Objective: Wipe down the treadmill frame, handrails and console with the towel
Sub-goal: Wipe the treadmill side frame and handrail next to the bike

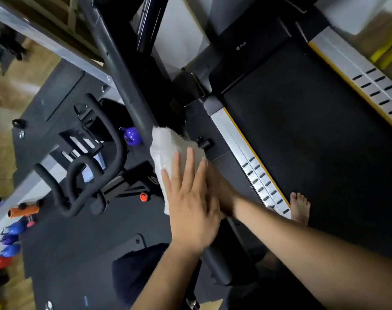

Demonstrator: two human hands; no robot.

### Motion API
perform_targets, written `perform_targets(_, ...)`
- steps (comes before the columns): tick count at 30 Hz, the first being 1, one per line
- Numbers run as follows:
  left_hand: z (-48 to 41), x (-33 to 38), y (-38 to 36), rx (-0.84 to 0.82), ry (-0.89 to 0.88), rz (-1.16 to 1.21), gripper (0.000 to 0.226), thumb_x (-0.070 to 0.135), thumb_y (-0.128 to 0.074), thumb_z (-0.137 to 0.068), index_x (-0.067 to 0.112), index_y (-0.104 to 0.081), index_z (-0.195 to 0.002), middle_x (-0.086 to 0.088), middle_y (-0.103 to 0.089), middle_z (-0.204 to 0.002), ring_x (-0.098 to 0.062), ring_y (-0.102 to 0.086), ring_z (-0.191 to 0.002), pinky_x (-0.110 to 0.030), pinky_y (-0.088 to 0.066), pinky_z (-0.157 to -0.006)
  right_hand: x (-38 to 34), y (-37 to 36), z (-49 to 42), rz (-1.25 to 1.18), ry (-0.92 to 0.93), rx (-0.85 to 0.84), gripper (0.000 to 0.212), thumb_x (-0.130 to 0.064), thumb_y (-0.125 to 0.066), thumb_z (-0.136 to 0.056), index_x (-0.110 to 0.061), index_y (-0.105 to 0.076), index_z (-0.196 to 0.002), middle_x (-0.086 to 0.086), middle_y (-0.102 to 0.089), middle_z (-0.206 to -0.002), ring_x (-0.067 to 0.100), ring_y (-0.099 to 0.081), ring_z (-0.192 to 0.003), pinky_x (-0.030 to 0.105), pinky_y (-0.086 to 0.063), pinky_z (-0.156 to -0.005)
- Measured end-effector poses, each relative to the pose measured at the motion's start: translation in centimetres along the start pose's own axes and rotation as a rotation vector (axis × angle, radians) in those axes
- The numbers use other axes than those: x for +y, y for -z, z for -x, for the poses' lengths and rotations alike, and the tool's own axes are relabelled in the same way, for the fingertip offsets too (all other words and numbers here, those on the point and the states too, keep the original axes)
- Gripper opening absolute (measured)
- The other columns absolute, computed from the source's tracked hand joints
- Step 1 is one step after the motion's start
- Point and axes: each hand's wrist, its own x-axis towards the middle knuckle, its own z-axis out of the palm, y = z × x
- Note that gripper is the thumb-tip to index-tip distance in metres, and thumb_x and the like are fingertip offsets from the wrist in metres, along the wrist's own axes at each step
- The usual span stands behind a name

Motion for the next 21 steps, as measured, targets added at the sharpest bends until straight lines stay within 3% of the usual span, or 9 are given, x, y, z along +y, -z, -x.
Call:
perform_targets(3,4.2,0.2,-0.9,0.023,0.06,0.147,0.059,0.028,-0.032,-0.097,0.009,-0.033,-0.152,-0.012,-0.005,-0.166,-0.03,0.005,-0.153,-0.056,-0.007,-0.12,0.7,-0.7,3.0,0.031,-0.035,0.055,0.03,-0.037,-0.033,-0.104,-0.036,-0.037,-0.134,-0.009,-0.046,-0.133,0.012,-0.042,-0.131,0.008,-0.032,-0.09)
perform_targets(5,4.8,0.2,-1.1,0.043,0.064,0.179,0.058,0.036,-0.021,-0.104,0.009,-0.024,-0.155,-0.01,-0.001,-0.166,-0.031,0.006,-0.153,-0.055,-0.007,-0.12,0.8,-1.3,3.3,0.116,-0.033,0.063,0.02,-0.045,-0.033,-0.102,-0.044,-0.037,-0.121,-0.02,-0.048,-0.12,0.002,-0.047,-0.121,0.006,-0.03,-0.084)
perform_targets(7,3.5,-0.3,-0.9,0.057,0.062,0.166,0.058,0.037,-0.022,-0.103,0.01,-0.027,-0.154,-0.011,-0.002,-0.166,-0.031,0.006,-0.153,-0.059,-0.009,-0.119,0.4,-0.8,1.8,0.158,-0.013,0.028,0.028,-0.049,-0.033,-0.101,-0.039,-0.04,-0.127,-0.021,-0.049,-0.123,0.0,-0.048,-0.119,0.004,-0.031,-0.083)
perform_targets(9,1.0,-0.7,-0.5,0.039,0.051,0.091,0.062,0.031,-0.033,-0.093,0.01,-0.036,-0.151,-0.012,-0.007,-0.166,-0.03,0.007,-0.153,-0.062,-0.008,-0.119,-0.2,-0.5,-0.2,0.117,-0.007,0.045,0.056,-0.048,-0.036,-0.099,-0.018,-0.033,-0.146,-0.004,-0.038,-0.148,0.013,-0.036,-0.138,0.014,-0.028,-0.104)
perform_targets(11,-1.3,-0.7,-0.2,0.005,0.038,-0.042,0.073,0.029,-0.038,-0.079,0.007,-0.041,-0.148,-0.012,-0.014,-0.165,-0.03,0.006,-0.153,-0.058,0.0,-0.121,0.2,-0.3,-2.2,0.157,-0.01,0.014,0.05,-0.022,-0.036,-0.104,-0.005,-0.026,-0.15,0.01,-0.028,-0.157,0.024,-0.027,-0.145,0.035,-0.024,-0.118)
perform_targets(13,-2.5,-0.4,0.0,0.001,0.052,-0.142,0.081,0.029,-0.038,-0.072,0.002,-0.039,-0.149,-0.012,-0.016,-0.164,-0.031,0.004,-0.153,-0.052,0.005,-0.121,0.4,-0.2,-3.3,0.133,-0.005,-0.005,0.045,-0.018,-0.033,-0.105,-0.006,-0.032,-0.148,0.012,-0.035,-0.154,0.024,-0.032,-0.142,0.04,-0.027,-0.117)
perform_targets(17,-0.4,-0.6,0.0,0.041,0.117,0.14,0.085,0.023,-0.034,-0.076,-0.001,-0.014,-0.155,-0.016,0.004,-0.164,-0.025,0.012,-0.153,-0.043,0.007,-0.123,0.2,-0.7,-2.1,0.01,-0.066,0.051,0.06,-0.065,-0.038,-0.088,-0.033,-0.048,-0.138,-0.01,-0.054,-0.136,0.011,-0.05,-0.125,0.035,-0.034,-0.111)
perform_targets(19,2.6,-0.6,-0.3,0.037,0.172,0.321,0.079,0.023,-0.031,-0.085,0.004,-0.001,-0.156,-0.01,0.013,-0.165,-0.02,0.014,-0.152,-0.042,0.005,-0.124,-0.2,-1.1,0.8,0.09,0.043,0.064,0.055,-0.056,-0.035,-0.094,-0.035,-0.035,-0.145,-0.019,-0.041,-0.137,0.001,-0.041,-0.126,0.02,-0.028,-0.105)
perform_targets(21,5.3,-0.5,-0.3,-0.01,0.275,0.527,0.074,0.033,-0.028,-0.095,0.014,0.011,-0.155,0.002,0.021,-0.164,-0.013,0.016,-0.151,-0.043,0.002,-0.124,-0.4,-1.8,3.6,0.193,0.144,0.081,0.061,-0.052,-0.033,-0.093,-0.033,-0.021,-0.15,-0.021,-0.031,-0.138,-0.004,-0.031,-0.127,0.016,-0.024,-0.105)
